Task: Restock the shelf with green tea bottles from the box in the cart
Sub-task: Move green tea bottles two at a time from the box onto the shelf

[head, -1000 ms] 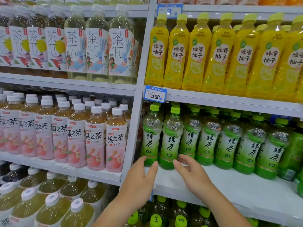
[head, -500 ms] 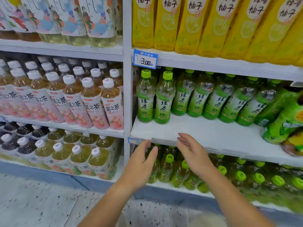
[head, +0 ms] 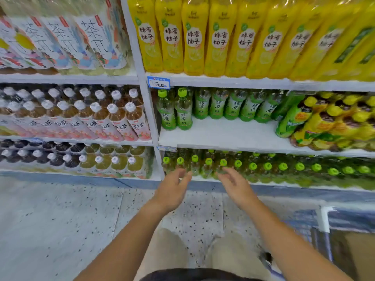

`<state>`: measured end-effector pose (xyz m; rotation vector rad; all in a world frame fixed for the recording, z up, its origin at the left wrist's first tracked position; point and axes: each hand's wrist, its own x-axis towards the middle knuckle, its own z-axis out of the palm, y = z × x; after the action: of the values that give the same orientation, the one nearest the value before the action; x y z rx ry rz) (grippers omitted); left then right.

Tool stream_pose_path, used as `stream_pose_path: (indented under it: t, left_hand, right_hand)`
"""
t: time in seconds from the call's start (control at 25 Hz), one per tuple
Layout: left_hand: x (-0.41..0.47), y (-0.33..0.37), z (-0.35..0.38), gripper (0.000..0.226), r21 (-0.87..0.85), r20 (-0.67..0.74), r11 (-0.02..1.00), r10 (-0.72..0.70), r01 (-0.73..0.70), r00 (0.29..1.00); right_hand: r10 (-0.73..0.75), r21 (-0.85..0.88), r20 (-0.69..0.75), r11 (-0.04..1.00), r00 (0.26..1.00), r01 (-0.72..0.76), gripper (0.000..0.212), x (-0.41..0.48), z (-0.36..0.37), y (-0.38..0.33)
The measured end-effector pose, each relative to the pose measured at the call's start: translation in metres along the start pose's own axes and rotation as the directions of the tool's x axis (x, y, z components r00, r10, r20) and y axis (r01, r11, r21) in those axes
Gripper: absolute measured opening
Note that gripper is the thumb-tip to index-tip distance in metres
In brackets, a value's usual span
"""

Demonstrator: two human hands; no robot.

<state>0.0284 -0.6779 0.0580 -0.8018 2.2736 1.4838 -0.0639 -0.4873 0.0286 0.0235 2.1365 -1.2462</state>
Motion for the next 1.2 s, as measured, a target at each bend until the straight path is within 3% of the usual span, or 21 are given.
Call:
stream_pose_path:
  t: [0.2, 0.44, 0.68, 0.96, 1.2]
  left_hand:
    - [-0.045, 0.047, 0.009, 0.056, 0.093, 0.099, 0.996, -0.008, -0.001, 0.995]
    - [-0.062, 0.097, 0.037, 0.051, 0.184, 0.261, 0.953, 0.187, -0.239, 0.947]
    - [-0.082, 0.133, 0.090, 0.051, 0.199, 0.493, 0.894, 0.263, -0.402, 0.830]
    - [-0.128, 0.181, 0.178, 0.047, 0.193, 0.636, 0.806, 0.331, -0.559, 0.697]
    - [-0.161, 0.218, 0.290, 0.056, 0.187, 0.725, 0.801, 0.278, -0.569, 0.630]
  right_hand:
    - [0.092, 0.046, -0.059, 0.995, 0.994, -0.089, 0.056, -0.074, -0.051, -0.007]
    - [0.137, 0.152, -0.273, 0.983, 0.952, -0.098, 0.057, -0.144, -0.100, 0.008]
    - [0.279, 0.318, -0.480, 0.939, 0.832, -0.131, 0.053, -0.228, -0.111, 0.045]
    - [0.388, 0.442, -0.646, 0.892, 0.658, -0.091, 0.050, -0.304, -0.152, 0.102]
    - [0.422, 0.487, -0.673, 0.871, 0.607, -0.066, 0.049, -0.348, -0.235, 0.163]
